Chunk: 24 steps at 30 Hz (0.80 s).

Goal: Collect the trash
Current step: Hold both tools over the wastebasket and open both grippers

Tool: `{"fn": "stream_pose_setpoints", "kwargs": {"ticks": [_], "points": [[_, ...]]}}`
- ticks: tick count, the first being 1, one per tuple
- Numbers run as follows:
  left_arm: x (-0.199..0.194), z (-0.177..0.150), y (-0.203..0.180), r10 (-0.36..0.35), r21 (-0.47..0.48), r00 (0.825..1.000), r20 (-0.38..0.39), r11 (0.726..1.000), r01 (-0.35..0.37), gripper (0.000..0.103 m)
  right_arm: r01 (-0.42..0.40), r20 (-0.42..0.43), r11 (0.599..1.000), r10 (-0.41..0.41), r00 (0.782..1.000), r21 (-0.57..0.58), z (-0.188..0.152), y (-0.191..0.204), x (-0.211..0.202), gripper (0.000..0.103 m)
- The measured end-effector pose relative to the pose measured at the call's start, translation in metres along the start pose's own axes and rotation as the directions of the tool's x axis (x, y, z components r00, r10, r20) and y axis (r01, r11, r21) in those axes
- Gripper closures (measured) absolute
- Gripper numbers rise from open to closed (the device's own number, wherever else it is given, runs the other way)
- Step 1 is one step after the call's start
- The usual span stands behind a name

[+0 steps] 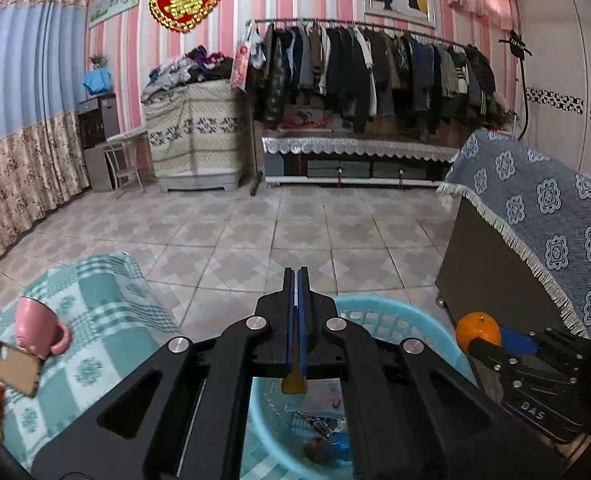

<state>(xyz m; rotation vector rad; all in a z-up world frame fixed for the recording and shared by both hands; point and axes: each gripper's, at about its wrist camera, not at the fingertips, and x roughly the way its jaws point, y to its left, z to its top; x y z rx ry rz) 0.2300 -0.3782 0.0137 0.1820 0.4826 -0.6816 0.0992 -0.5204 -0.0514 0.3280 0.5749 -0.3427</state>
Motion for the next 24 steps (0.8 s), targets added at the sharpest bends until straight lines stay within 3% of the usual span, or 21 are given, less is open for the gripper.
{"fn": "stream_pose_setpoints", "kwargs": {"ticks": [3, 5, 7, 9, 11, 16, 24], "points": [[0.019, -0.007, -0.003, -0.013, -0.003, 0.999, -0.044, 1.000, 0.013, 0.100, 0.000, -0.006, 1.000, 0.000, 1.000, 0.003, -0.001, -0.002, 0.002, 0.071], [0.025, -0.010, -0.002, -0.010, -0.001, 0.998, -0.065, 1.000, 0.010, 0.087, -0.001, -0.009, 1.000, 0.001, 1.000, 0.003, -0.002, -0.002, 0.004, 0.071], [0.024, -0.012, 0.000, 0.036, 0.008, 0.997, -0.062, 0.999, -0.036, 0.042, -0.004, -0.013, 1.000, 0.004, 1.000, 0.007, -0.003, -0.002, 0.007, 0.071], [0.017, -0.012, 0.004, 0.071, 0.003, 0.997, -0.027, 0.997, -0.071, 0.032, -0.006, -0.017, 1.000, 0.007, 1.000, 0.007, -0.005, -0.002, 0.008, 0.071], [0.011, -0.011, 0.010, 0.085, -0.001, 0.996, -0.024, 0.996, -0.085, 0.030, -0.007, -0.021, 1.000, 0.007, 1.000, 0.001, -0.007, 0.001, 0.010, 0.071], [-0.018, -0.016, 0.044, 0.186, -0.060, 0.983, 0.011, 0.981, -0.185, 0.009, -0.014, -0.023, 1.000, 0.014, 1.000, -0.005, -0.008, 0.008, 0.015, 0.071], [-0.062, -0.044, 0.095, 0.292, -0.152, 0.956, -0.017, 0.945, -0.291, 0.005, -0.029, -0.008, 0.999, 0.028, 1.000, -0.034, -0.006, 0.030, 0.026, 0.068]]}}
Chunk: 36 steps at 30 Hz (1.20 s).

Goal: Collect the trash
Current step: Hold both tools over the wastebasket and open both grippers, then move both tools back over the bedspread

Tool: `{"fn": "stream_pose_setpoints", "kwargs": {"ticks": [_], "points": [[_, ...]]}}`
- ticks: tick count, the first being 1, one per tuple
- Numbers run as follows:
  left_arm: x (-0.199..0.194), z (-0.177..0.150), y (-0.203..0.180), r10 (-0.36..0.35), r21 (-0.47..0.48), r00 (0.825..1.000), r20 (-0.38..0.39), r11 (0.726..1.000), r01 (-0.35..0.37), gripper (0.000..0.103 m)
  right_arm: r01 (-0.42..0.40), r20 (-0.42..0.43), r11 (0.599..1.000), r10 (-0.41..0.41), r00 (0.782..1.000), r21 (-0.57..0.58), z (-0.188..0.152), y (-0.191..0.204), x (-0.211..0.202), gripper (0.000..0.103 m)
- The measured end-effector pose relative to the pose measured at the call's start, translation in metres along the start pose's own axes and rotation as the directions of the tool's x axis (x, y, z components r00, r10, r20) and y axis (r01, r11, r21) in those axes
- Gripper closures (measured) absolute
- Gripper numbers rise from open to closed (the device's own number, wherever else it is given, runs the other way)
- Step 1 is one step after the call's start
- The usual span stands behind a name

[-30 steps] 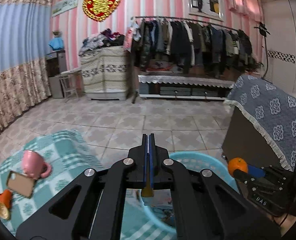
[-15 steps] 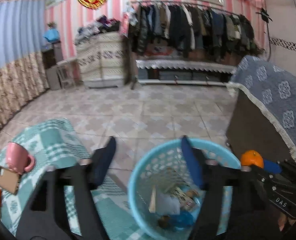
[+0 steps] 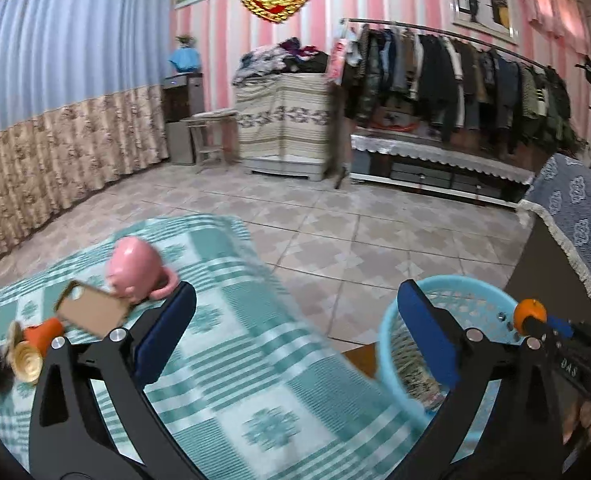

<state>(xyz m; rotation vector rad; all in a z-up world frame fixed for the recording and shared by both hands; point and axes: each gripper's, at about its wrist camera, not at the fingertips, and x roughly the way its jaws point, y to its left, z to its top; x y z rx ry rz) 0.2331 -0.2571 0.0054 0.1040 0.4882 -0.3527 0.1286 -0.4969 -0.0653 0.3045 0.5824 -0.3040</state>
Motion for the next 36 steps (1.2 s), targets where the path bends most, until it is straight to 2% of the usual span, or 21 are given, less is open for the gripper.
{"fn": "stream_pose_setpoints", "kwargs": {"ticks": [1, 3, 4, 5, 10, 16, 21, 26, 36], "points": [[-0.004, -0.002, 0.005, 0.010, -0.005, 1.000, 0.001, 1.000, -0.010, 0.006, 0.000, -0.002, 1.000, 0.000, 1.000, -0.003, 0.000, 0.003, 0.002, 0.066], [-0.012, -0.004, 0.015, 0.010, -0.022, 1.000, -0.003, 1.000, -0.010, 0.005, -0.003, -0.002, 1.000, 0.003, 1.000, 0.000, 0.000, 0.005, 0.004, 0.054], [-0.015, -0.005, 0.019, 0.012, -0.027, 1.000, -0.003, 1.000, -0.012, 0.006, 0.003, 0.002, 1.000, -0.003, 1.000, 0.000, 0.001, 0.006, 0.004, 0.041], [-0.020, -0.007, 0.024, 0.021, -0.029, 1.000, 0.000, 0.999, -0.021, 0.006, 0.011, 0.012, 1.000, -0.011, 1.000, 0.000, 0.001, 0.006, 0.002, 0.033], [-0.030, -0.014, 0.040, 0.047, -0.040, 0.999, -0.005, 0.998, -0.047, 0.005, 0.035, 0.035, 0.999, -0.035, 0.999, 0.006, 0.004, 0.007, -0.006, 0.020], [-0.042, -0.020, 0.060, 0.077, -0.065, 0.997, -0.008, 0.995, -0.078, 0.005, 0.035, 0.065, 0.999, -0.035, 0.997, 0.002, 0.010, 0.017, -0.022, 0.013], [-0.062, -0.021, 0.083, 0.113, -0.090, 0.994, 0.011, 0.990, -0.112, 0.005, 0.015, 0.090, 1.000, -0.013, 0.996, -0.025, 0.015, 0.038, -0.035, 0.013], [-0.084, -0.021, 0.109, 0.149, -0.125, 0.988, 0.032, 0.982, -0.144, 0.005, -0.020, 0.109, 0.996, 0.029, 0.994, -0.084, 0.018, 0.071, -0.052, 0.013], [-0.128, -0.034, 0.180, 0.264, -0.176, 0.963, 0.046, 0.952, -0.252, 0.005, -0.088, 0.123, 0.979, 0.112, 0.986, -0.184, 0.015, 0.141, -0.079, 0.013]]}}
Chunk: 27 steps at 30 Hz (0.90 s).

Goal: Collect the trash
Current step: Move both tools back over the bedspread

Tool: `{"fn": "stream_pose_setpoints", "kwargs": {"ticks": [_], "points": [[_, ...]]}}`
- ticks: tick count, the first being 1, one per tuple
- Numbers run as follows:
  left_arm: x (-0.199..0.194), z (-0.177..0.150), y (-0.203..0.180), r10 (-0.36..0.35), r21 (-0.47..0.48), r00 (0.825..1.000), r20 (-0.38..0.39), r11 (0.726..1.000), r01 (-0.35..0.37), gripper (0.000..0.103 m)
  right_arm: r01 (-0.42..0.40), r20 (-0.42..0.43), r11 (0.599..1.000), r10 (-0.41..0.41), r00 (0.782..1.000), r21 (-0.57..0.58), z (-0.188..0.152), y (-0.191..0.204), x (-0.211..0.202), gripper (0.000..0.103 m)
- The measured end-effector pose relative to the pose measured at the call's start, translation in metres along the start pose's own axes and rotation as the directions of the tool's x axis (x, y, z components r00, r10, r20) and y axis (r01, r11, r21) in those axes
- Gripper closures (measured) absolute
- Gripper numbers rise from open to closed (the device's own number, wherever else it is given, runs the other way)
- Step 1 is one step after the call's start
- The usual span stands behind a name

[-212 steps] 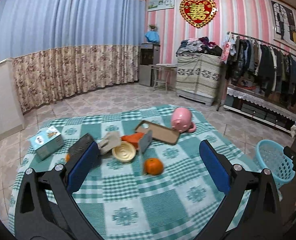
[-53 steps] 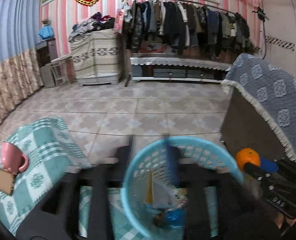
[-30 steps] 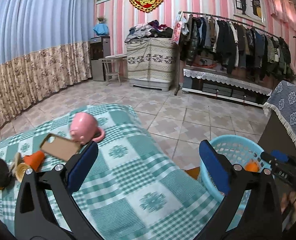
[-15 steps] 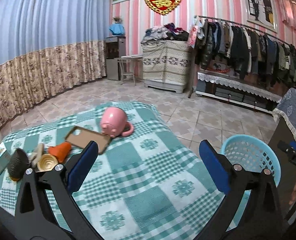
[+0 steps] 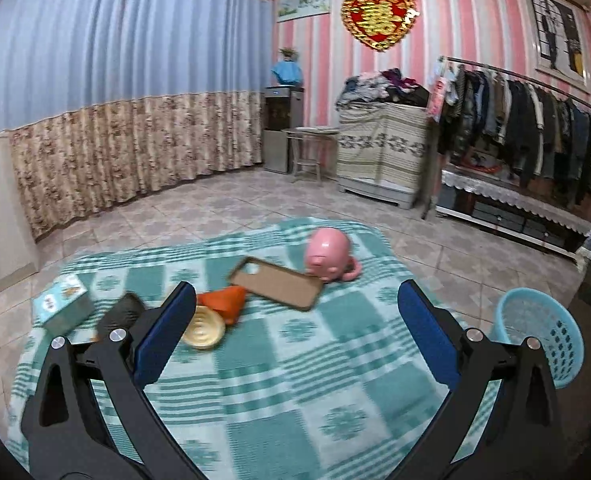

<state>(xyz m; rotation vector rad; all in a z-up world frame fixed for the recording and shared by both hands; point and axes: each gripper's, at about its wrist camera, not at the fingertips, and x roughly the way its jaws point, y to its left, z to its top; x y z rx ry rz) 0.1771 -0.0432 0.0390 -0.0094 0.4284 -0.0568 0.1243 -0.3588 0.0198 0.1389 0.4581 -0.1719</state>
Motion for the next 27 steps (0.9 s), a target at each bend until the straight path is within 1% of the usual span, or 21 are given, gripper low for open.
{"fn": "stream_pose_setpoints", "kwargs": {"ticks": [6, 11, 17, 20, 22, 27], "points": [[-0.010, -0.002, 0.045, 0.079, -0.010, 0.997, 0.015, 0.997, -0.079, 0.005, -0.054, -0.003, 0.998, 0.054, 0.999, -0.035, 0.002, 0.038, 0.001, 0.013], [-0.016, -0.009, 0.081, 0.131, -0.026, 0.991, 0.004, 0.991, -0.131, 0.005, -0.104, -0.019, 0.993, 0.103, 0.995, -0.059, -0.001, 0.072, 0.010, 0.013], [-0.007, -0.031, 0.131, 0.199, -0.054, 0.978, -0.057, 0.978, -0.202, 0.005, -0.144, -0.052, 0.984, 0.139, 0.989, -0.103, -0.011, 0.111, 0.030, 0.013], [0.002, -0.042, 0.148, 0.212, -0.064, 0.973, -0.090, 0.974, -0.219, 0.005, -0.157, -0.081, 0.980, 0.148, 0.986, -0.120, -0.018, 0.126, 0.044, 0.012], [0.012, -0.052, 0.158, 0.220, -0.071, 0.968, -0.124, 0.971, -0.229, 0.005, -0.155, -0.099, 0.978, 0.142, 0.985, -0.141, -0.022, 0.137, 0.054, 0.010], [0.042, -0.069, 0.180, 0.229, -0.093, 0.956, -0.183, 0.964, -0.248, 0.005, -0.164, -0.132, 0.973, 0.144, 0.981, -0.161, -0.032, 0.156, 0.076, 0.010]]}}
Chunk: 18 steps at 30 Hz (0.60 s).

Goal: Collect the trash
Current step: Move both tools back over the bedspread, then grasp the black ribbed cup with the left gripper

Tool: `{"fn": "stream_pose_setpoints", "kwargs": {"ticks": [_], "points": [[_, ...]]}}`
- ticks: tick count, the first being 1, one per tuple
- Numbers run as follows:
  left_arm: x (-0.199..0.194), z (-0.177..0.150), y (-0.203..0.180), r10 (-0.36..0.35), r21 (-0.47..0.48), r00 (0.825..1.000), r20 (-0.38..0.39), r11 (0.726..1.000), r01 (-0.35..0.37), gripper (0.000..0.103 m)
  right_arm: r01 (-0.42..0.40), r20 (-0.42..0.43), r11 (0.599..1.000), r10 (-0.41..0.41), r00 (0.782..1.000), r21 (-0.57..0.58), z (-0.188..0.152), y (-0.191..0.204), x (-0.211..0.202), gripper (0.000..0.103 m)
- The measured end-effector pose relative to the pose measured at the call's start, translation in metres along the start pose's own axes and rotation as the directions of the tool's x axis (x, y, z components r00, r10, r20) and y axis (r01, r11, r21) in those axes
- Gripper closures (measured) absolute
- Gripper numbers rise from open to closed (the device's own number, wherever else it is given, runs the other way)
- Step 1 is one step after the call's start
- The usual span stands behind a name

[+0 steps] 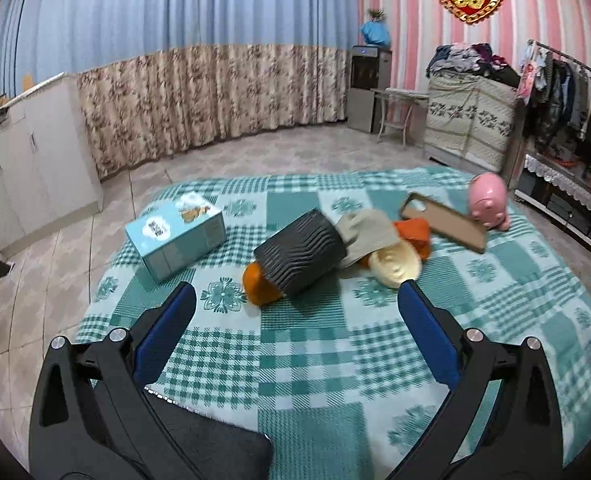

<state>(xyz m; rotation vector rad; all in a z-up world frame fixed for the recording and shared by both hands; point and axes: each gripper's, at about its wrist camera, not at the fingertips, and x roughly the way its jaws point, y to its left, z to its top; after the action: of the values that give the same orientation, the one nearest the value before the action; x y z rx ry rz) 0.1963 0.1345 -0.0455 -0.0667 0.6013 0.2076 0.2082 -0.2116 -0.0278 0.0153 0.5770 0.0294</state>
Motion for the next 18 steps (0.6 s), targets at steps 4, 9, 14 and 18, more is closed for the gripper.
{"fn": "stream_pose_setpoints", "kwargs": {"ticks": [4, 9, 14, 18], "points": [[0.024, 0.002, 0.007, -0.003, -0.018, 0.999, -0.038, 1.000, 0.003, 0.005, -0.001, -0.034, 1.000, 0.000, 0.999, -0.012, -0.005, 0.005, 0.021, 0.010], [0.057, 0.018, 0.002, -0.014, -0.088, 0.996, -0.087, 0.996, 0.006, 0.005, -0.003, -0.080, 1.000, 0.005, 0.997, 0.026, -0.009, 0.007, 0.047, 0.010], [0.089, 0.029, -0.003, 0.004, -0.130, 0.990, -0.138, 0.991, -0.022, 0.005, -0.012, -0.094, 1.000, 0.013, 0.995, 0.005, -0.012, 0.017, 0.059, 0.010], [0.114, 0.035, -0.006, 0.031, -0.163, 0.978, -0.207, 0.984, -0.066, 0.006, -0.026, -0.108, 1.000, 0.025, 0.994, -0.003, -0.015, 0.021, 0.064, 0.010]]}}
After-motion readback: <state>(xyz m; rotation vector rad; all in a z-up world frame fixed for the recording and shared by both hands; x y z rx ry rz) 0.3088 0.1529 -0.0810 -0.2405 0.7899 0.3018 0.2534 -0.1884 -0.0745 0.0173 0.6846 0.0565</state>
